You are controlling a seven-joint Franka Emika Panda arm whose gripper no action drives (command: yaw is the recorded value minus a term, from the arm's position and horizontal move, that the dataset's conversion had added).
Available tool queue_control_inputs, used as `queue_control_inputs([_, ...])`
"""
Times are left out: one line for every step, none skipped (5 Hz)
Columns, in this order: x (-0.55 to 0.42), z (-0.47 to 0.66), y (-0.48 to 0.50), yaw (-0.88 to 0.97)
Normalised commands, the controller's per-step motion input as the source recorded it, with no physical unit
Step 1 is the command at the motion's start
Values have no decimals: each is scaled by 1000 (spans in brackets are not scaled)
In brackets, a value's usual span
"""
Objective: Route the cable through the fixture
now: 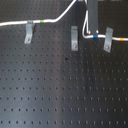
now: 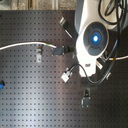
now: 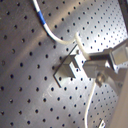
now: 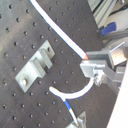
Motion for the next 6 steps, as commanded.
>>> queue_control_inputs([0,47,0,0])
queue_control_inputs([2,107,1,0])
queue_control_inputs([-482,334,120,183])
queue_control_inputs([-326,201,300,131])
queue_control_inputs([2,53,578,0])
queue_control_inputs([32,224,88,-346])
